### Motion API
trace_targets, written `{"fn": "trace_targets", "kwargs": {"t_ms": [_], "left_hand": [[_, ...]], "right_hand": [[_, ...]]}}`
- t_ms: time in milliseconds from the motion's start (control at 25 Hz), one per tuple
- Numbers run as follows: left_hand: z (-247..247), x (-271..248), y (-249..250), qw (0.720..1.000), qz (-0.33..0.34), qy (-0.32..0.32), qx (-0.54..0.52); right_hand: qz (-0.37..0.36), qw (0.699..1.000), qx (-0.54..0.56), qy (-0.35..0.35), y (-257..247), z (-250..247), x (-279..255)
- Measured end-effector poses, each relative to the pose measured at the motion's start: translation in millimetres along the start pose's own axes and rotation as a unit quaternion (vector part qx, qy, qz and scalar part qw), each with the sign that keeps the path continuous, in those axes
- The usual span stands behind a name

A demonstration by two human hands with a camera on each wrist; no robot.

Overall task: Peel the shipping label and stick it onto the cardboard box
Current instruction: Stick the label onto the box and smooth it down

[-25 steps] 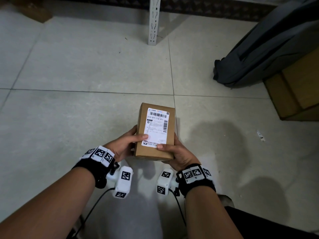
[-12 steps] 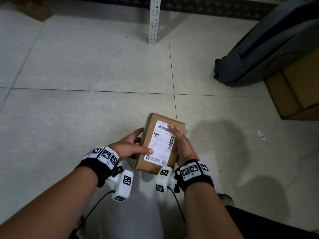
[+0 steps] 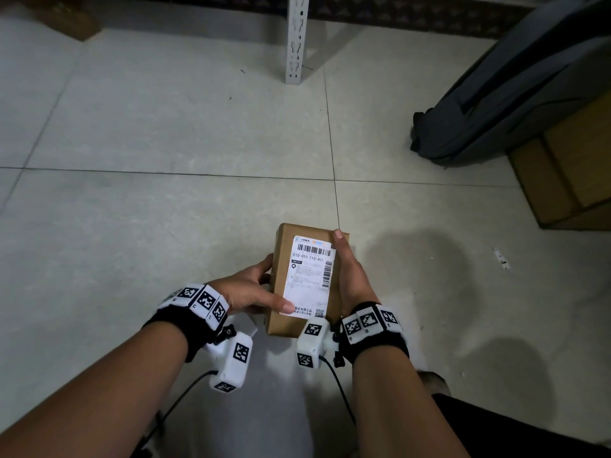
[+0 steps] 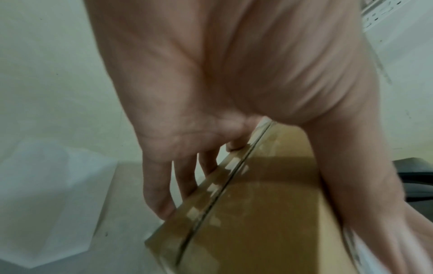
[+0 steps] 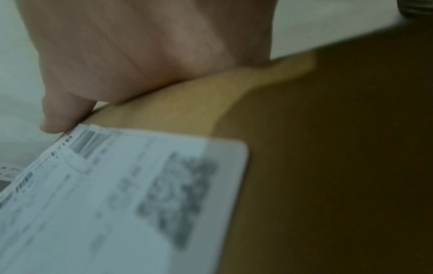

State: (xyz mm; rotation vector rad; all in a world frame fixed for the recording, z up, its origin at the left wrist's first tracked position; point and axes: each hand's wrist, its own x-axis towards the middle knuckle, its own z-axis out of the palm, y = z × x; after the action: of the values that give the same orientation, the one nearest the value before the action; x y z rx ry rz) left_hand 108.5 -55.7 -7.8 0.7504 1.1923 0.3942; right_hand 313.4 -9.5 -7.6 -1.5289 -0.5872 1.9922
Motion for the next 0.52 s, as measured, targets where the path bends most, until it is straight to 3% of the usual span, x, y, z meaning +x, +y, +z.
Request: {"fn": "trace_targets", "kwargs": {"t_ms": [120, 320, 520], "left_hand": [[4, -1, -2, 0.999, -0.011, -0.038, 0.031], [4, -3, 6, 0.999, -0.017, -0.027, 0.033], [5, 6, 32, 0.99, -0.004, 0.122, -0.067]], "right_hand": [[0.003, 1.0, -0.02, 0.012, 4, -2, 3], [0.027, 0.998, -0.06, 0.008, 3, -7, 2], [0.003, 0.993, -0.114, -0.007, 0, -9, -6]]}}
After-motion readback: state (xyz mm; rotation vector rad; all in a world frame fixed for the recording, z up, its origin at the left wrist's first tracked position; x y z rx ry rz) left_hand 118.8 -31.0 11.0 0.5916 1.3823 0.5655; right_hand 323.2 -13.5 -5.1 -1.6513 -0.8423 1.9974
